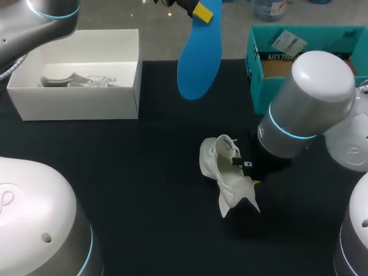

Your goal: Take the shoe out of the shoebox, open the shoe tongue, remove and reinsert the insole, then place the shoe into the shoebox

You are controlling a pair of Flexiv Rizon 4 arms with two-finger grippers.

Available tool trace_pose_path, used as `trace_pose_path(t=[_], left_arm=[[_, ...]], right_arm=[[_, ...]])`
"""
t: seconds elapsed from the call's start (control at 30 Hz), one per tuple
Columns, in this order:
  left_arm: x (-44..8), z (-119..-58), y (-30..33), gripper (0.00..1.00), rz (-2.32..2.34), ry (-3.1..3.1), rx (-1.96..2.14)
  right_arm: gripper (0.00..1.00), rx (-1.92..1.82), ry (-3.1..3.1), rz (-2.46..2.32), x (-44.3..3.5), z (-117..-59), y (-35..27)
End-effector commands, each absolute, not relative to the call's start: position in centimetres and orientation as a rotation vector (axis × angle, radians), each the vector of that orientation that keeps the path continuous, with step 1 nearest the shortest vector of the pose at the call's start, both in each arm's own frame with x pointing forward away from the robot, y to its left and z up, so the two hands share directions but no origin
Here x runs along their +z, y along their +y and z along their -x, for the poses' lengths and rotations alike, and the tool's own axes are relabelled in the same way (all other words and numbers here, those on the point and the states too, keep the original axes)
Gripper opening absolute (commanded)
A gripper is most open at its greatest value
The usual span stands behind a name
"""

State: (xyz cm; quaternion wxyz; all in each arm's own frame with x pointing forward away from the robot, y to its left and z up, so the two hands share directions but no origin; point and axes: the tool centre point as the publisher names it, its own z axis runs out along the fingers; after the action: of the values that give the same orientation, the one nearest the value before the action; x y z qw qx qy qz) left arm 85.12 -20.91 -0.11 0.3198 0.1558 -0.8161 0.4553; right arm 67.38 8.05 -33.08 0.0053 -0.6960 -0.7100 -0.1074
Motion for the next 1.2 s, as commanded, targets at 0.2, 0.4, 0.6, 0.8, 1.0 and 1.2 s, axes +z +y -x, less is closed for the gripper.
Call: trace_pose_path(t=[0.2,0.4,0.6,0.8,1.0,1.2], left_arm=[[-0.1,-85.3,-20.9,0.0,-0.406,-2.144,1.194],[-0.1,-85.3,-20.9,0.0,-0.406,-2.144,1.194],[-0.1,-85.3,-20.9,0.0,-0.406,-2.144,1.194],[-0.1,-85.3,-20.9,0.0,-0.406,-2.144,1.194],[-0.1,-85.3,-20.9,0.0,-0.406,-2.144,1.194],[-0.1,-85.3,-20.9,0.0,-0.406,-2.144,1.194]], right_arm=[[0.0,-0.337,-2.079,2.363,-32.9,-66.5,7.0],[0.0,-0.363,-2.002,2.44,-33.5,-66.6,6.5],[0.0,-0.376,-1.963,2.436,-35.7,-66.2,6.8],[0.0,-0.379,-1.918,2.422,-37.7,-65.4,7.3],[0.49,-0.384,-1.897,2.414,-38.1,-64.4,8.2],[1.0,-0.371,-1.908,2.386,-36.5,-64.1,8.3]])
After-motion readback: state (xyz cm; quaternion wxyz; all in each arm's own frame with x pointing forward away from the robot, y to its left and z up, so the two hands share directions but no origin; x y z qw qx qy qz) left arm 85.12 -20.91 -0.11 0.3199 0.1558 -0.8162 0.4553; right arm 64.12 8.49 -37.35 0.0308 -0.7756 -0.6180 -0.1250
